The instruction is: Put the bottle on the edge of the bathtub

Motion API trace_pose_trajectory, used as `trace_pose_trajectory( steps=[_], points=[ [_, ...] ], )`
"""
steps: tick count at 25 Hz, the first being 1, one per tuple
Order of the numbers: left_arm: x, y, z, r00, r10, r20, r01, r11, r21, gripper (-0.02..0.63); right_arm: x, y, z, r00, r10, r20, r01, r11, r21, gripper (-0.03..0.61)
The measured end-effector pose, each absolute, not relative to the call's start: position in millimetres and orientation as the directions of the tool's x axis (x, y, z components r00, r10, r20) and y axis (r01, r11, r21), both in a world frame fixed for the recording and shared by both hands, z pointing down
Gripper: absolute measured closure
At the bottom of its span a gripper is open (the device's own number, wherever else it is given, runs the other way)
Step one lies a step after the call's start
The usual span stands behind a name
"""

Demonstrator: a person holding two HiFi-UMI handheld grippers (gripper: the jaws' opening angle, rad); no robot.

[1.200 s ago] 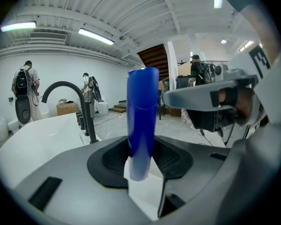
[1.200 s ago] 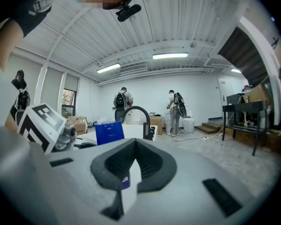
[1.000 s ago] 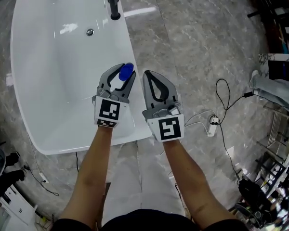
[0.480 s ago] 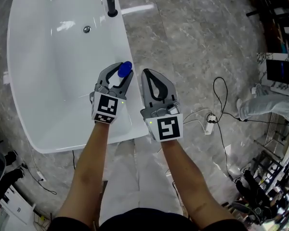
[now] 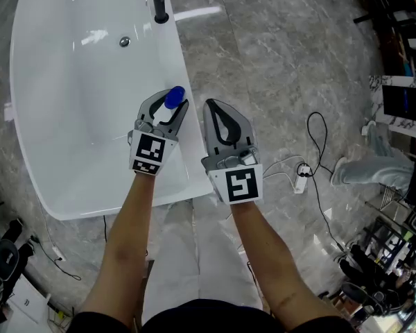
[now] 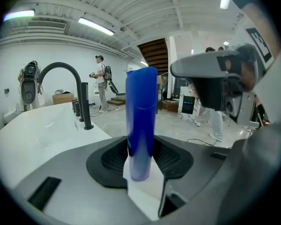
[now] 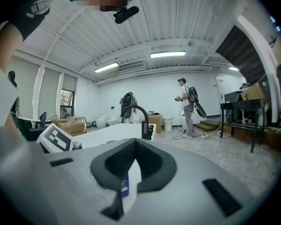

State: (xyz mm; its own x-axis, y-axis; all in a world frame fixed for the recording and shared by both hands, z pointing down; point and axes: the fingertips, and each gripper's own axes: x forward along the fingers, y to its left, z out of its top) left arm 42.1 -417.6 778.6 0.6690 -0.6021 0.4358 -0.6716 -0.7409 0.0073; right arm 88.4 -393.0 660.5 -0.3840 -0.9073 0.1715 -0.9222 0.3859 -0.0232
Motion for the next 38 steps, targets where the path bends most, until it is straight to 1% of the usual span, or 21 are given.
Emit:
trace_pose_trajectory(
  steps=[4, 5, 6, 7, 14, 15, 16, 17, 19, 20, 21, 22, 29, 33, 38],
  points=[
    [42.1, -418.4, 780.1, 0.667, -0.59, 0.455, -0.661, -0.751, -0.006, 0.439, 84.4, -390.9, 655.9, -0.391, -0.905, 0.168, -0.919, 0.393, -0.023, 0.578],
    [42.5, -418.0, 780.5, 0.669, -0.584, 0.459, -0.66, -0.752, 0.005, 0.397, 83.4, -389.9, 653.8, -0.393, -0.905, 0.166, -0.919, 0.395, -0.023, 0.577],
    [42.4, -417.2, 779.8, 0.671, -0.581, 0.46, -0.661, -0.75, 0.018, 0.323, 82.7, -388.6, 651.5, -0.394, -0.904, 0.164, -0.918, 0.396, -0.023, 0.577],
    [41.6, -415.7, 777.1, 0.672, -0.583, 0.457, -0.665, -0.746, 0.027, 0.279, 82.4, -387.0, 648.8, -0.395, -0.904, 0.163, -0.918, 0.397, -0.024, 0.578],
    [22.5, -402.5, 716.8, 0.666, -0.65, 0.366, -0.706, -0.707, 0.028, 0.281, 74.4, -378.2, 613.2, -0.416, -0.9, 0.131, -0.908, 0.419, -0.003, 0.578],
    [18.7, -400.9, 704.6, 0.662, -0.663, 0.348, -0.716, -0.697, 0.034, 0.297, 72.3, -377.4, 605.2, -0.419, -0.899, 0.123, -0.906, 0.423, 0.002, 0.578],
    [14.3, -398.9, 691.7, 0.655, -0.68, 0.33, -0.728, -0.685, 0.035, 0.343, 70.1, -376.4, 596.7, -0.423, -0.899, 0.114, -0.904, 0.427, 0.008, 0.578],
    [9.2, -396.6, 678.4, 0.644, -0.7, 0.31, -0.742, -0.669, 0.031, 0.43, 68.0, -375.1, 588.2, -0.426, -0.899, 0.104, -0.903, 0.43, 0.013, 0.578],
    [-1.8, -391.0, 651.2, 0.615, -0.742, 0.266, -0.773, -0.633, 0.021, 0.551, 63.9, -371.3, 570.9, -0.432, -0.897, 0.088, -0.9, 0.436, 0.024, 0.578],
    [-6.9, -387.3, 637.0, 0.603, -0.759, 0.245, -0.786, -0.618, 0.02, 0.589, 62.2, -368.6, 561.1, -0.436, -0.896, 0.08, -0.898, 0.439, 0.031, 0.578],
    [-11.4, -382.9, 621.8, 0.593, -0.773, 0.226, -0.796, -0.605, 0.021, 0.603, 61.1, -365.5, 549.9, -0.44, -0.895, 0.071, -0.896, 0.443, 0.039, 0.578],
    [-15.3, -377.7, 605.3, 0.584, -0.785, 0.207, -0.805, -0.592, 0.023, 0.611, 60.8, -361.8, 537.1, -0.444, -0.894, 0.06, -0.893, 0.447, 0.046, 0.578],
    [-42.5, -324.3, 466.6, 0.483, -0.866, 0.132, -0.876, -0.478, 0.065, 0.611, 69.8, -322.3, 427.3, -0.435, -0.9, 0.024, -0.898, 0.436, 0.057, 0.578],
    [-43.7, -283.0, 397.3, 0.465, -0.882, 0.075, -0.885, -0.464, 0.022, 0.611, 81.6, -287.4, 375.8, -0.421, -0.907, -0.003, -0.905, 0.42, 0.065, 0.578],
    [-40.1, -228.3, 326.9, 0.447, -0.894, -0.008, -0.893, -0.446, -0.064, 0.611, 91.7, -237.5, 319.0, -0.428, -0.901, -0.069, -0.902, 0.422, 0.089, 0.578]
  ],
)
